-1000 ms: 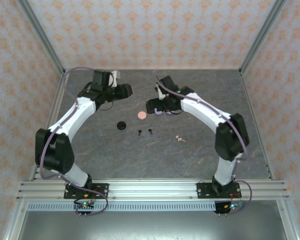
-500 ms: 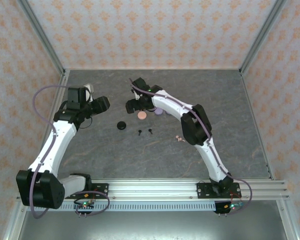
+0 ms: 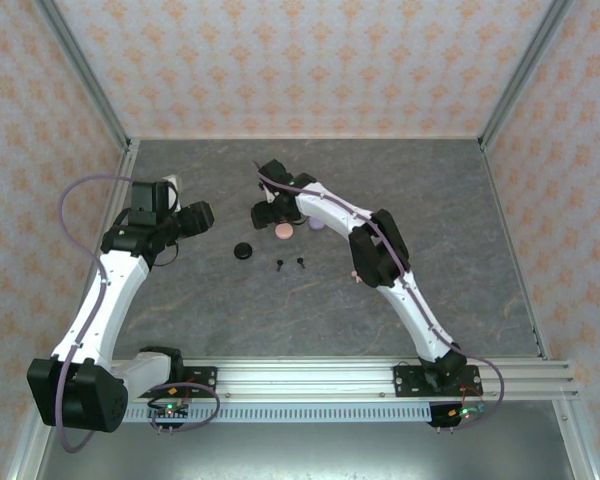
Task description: Insert the wireless bluetooth earbuds into the charging case
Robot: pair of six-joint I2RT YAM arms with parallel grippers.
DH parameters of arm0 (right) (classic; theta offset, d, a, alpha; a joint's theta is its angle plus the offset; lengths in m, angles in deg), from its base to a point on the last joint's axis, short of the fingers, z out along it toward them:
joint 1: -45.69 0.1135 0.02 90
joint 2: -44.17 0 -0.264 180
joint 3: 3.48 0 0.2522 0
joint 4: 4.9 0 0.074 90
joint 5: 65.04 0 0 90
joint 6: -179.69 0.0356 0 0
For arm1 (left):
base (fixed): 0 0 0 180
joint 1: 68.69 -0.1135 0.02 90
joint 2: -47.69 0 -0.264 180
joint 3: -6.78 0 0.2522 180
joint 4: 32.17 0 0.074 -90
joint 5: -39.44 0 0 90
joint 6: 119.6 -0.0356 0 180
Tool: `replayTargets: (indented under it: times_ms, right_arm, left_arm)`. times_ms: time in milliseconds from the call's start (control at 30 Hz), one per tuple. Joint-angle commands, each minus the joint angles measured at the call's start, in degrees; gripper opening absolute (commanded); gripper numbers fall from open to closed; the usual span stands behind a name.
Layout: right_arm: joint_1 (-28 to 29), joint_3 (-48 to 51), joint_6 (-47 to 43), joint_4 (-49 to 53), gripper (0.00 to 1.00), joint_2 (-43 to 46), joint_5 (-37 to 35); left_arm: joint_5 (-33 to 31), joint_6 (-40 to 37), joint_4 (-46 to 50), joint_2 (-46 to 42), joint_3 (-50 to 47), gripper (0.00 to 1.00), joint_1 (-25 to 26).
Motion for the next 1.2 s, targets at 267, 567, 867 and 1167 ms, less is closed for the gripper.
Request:
replayTargets:
  times_ms: [267,567,867,1167]
  right_arm:
    - [1.08,20.05,2.49,-2.73,0.67,13.44,1.45]
    - [3.57,27.23,3.13,-7.08,0.68,17.3,4.66]
    - [5.3,27.16,3.26,-8.46,0.68,17.29,5.13]
    - [5.3,27.12,-0.34,-6.45,0.69,19.95,4.06]
  left_arm:
    - [-0.07,0.19,-0.4,1.99,-1.68,0.67,-0.38]
    - [0.82,0.49,-0.96,2.54,-1.92,0.67,-0.43]
    - [0.93,0.83,-1.14,2.63,-1.95,0.67,-0.39]
    - [1.08,0.48,-0.81,1.99,-1.33,0.67,-0.38]
